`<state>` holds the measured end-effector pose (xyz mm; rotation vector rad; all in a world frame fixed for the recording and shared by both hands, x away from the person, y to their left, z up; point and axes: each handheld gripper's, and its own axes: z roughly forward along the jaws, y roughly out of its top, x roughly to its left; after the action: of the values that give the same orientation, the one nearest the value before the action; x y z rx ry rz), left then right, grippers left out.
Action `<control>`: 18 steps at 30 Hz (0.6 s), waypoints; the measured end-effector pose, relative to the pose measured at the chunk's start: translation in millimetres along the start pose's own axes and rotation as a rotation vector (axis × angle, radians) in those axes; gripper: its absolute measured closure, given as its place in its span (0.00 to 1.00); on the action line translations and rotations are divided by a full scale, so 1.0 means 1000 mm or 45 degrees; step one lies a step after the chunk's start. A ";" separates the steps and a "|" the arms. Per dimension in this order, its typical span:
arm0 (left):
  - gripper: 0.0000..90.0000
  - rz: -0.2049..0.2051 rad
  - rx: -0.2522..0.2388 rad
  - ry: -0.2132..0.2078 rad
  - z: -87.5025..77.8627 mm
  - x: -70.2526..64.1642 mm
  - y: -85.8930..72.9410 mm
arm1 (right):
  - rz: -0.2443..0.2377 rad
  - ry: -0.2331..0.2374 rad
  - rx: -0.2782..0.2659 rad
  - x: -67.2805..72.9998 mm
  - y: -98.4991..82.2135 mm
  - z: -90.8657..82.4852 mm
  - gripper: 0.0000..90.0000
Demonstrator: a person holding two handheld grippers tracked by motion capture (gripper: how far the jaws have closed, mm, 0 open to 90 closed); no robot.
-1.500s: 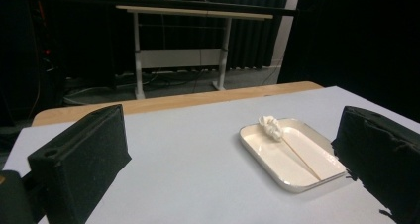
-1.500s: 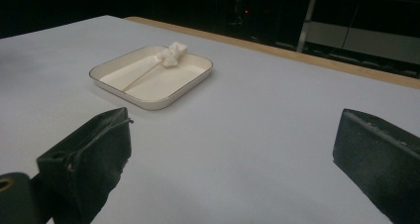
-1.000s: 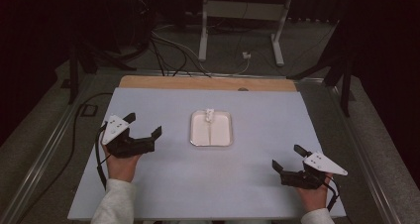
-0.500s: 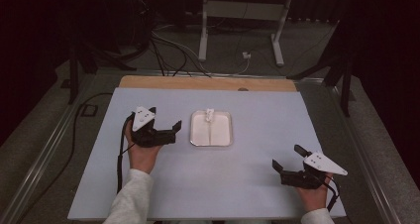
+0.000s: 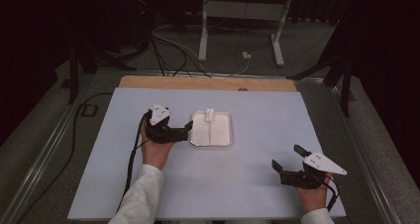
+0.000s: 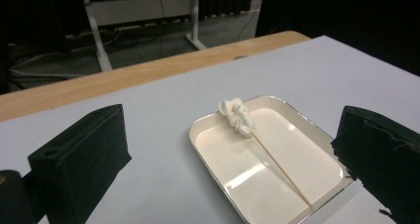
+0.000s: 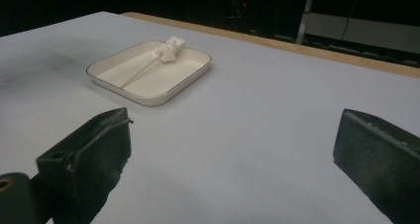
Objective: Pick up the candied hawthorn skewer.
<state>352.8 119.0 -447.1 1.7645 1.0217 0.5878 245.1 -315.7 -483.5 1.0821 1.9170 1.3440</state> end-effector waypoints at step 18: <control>0.01 0.008 0.098 -0.027 0.038 -0.015 -0.010 | -0.002 0.002 0.003 0.000 0.000 0.000 0.02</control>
<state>370.0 88.4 -471.2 1.8383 1.0370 0.5387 245.1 -315.9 -483.4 1.0808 1.9204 1.3432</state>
